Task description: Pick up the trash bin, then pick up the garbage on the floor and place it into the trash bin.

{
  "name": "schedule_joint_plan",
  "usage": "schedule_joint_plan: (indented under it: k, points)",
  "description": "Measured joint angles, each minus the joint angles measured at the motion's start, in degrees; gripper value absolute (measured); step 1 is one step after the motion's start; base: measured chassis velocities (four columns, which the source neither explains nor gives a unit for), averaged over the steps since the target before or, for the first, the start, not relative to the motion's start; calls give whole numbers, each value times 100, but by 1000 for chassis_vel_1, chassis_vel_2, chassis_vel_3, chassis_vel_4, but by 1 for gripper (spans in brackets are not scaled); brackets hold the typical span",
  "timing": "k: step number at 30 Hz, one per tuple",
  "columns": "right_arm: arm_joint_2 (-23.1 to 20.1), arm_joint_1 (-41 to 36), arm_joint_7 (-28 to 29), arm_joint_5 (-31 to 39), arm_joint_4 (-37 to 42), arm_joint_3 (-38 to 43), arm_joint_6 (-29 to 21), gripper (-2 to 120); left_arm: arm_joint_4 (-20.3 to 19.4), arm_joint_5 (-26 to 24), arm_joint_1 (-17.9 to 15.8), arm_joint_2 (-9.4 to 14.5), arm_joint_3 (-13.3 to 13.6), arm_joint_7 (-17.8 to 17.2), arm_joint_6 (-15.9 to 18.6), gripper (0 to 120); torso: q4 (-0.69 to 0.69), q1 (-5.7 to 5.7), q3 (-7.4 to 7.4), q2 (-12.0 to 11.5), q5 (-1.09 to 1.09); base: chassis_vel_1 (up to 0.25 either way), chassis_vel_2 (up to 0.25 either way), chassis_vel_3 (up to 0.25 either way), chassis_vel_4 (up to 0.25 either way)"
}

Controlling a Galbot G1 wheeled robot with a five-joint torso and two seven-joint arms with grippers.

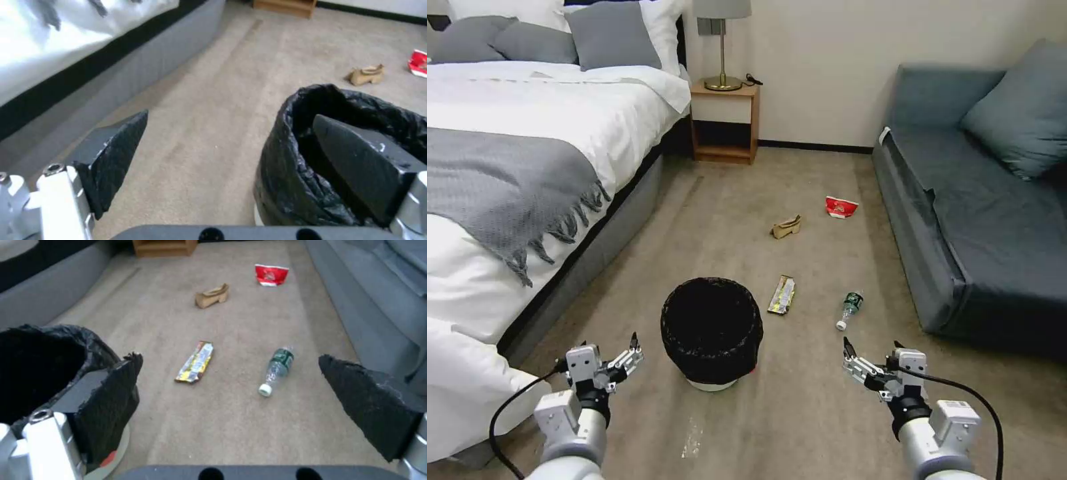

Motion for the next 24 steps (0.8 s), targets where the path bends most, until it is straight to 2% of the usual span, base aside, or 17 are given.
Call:
schedule_joint_plan:
  k: [1, 2, 4, 6, 12, 14, 15, 18, 24]
  points:
    - [0, 0, 0, 0, 0, 0, 0, 100, 0, 0, 0, 0, 0, 0, 0, 100, 0, 0, 0, 0, 0, 0, 0, 0, 0]
    - [-12, 17, -23, 0, -5, 0, 6, 100, -85, -275, -34, 84, 0, -32, 205, 100, 0, 0, 0, 0, 0, 0, 0, 0, 0]
    - [-17, 23, -28, 0, -9, 0, 10, 100, -104, -352, -42, 107, 2, -48, 259, 100, 0, -1, -1, 0, 0, 0, 0, 0, 0]
    - [-32, 33, -69, -7, -43, -2, 55, 100, -134, -729, -154, 248, 17, -133, 512, 100, 1, 0, 0, 0, 0, 0, 0, 0, 0]
    - [-38, 31, -112, -34, -88, -16, 101, 100, 22, -1200, -409, 487, 30, -265, 733, 100, 1, 0, 0, 0, 0, 0, 0, 0, 0]
    - [-43, 22, -128, -40, -89, -10, 117, 100, 255, -1470, -655, 710, -7, -318, 819, 100, 1, 0, 0, 0, -1, 0, 0, 0, 0]
    - [-43, 22, -128, -40, -89, -10, 117, 100, 255, -1470, -655, 710, -7, -318, 819, 100, 1, 0, 0, 0, -1, 0, 0, 0, 0]
    - [-49, 16, -143, -38, -87, 30, 132, 100, 573, -1901, -970, 1012, -59, -431, 931, 100, 0, 0, 0, 0, -1, 0, 0, 0, 0]
    - [-50, 14, -164, -34, -93, 82, 162, 100, 883, -2337, -1306, 1278, -60, -457, 989, 100, 0, 0, 0, 0, 0, 0, 0, 0, 0]
